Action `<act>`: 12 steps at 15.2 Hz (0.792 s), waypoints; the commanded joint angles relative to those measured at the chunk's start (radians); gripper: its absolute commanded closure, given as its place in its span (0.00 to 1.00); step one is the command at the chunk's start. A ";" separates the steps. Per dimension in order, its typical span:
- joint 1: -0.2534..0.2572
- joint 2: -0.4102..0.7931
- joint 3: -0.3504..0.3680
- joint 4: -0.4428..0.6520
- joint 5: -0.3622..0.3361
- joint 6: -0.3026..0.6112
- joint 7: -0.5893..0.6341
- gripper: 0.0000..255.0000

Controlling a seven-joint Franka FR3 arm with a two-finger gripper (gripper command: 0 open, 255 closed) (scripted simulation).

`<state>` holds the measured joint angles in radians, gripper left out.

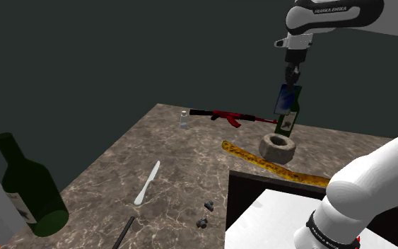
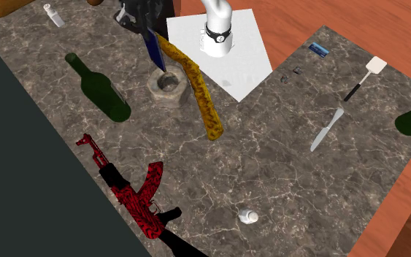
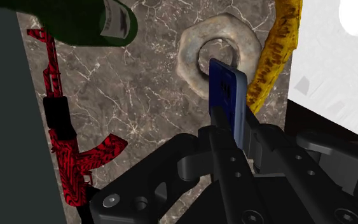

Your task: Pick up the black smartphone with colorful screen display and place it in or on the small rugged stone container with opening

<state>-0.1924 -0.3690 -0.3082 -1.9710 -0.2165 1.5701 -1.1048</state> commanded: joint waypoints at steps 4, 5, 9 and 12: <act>-0.020 -0.118 0.002 -0.107 -0.033 -0.008 -0.005 1.00; -0.021 -0.121 0.001 -0.122 -0.034 0.004 -0.003 1.00; -0.023 -0.130 -0.004 -0.182 -0.039 0.056 0.005 1.00; -0.025 -0.134 -0.009 -0.225 -0.043 0.095 0.010 1.00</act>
<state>-0.2179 -0.5028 -0.3175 -2.1827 -0.2598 1.6513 -1.0992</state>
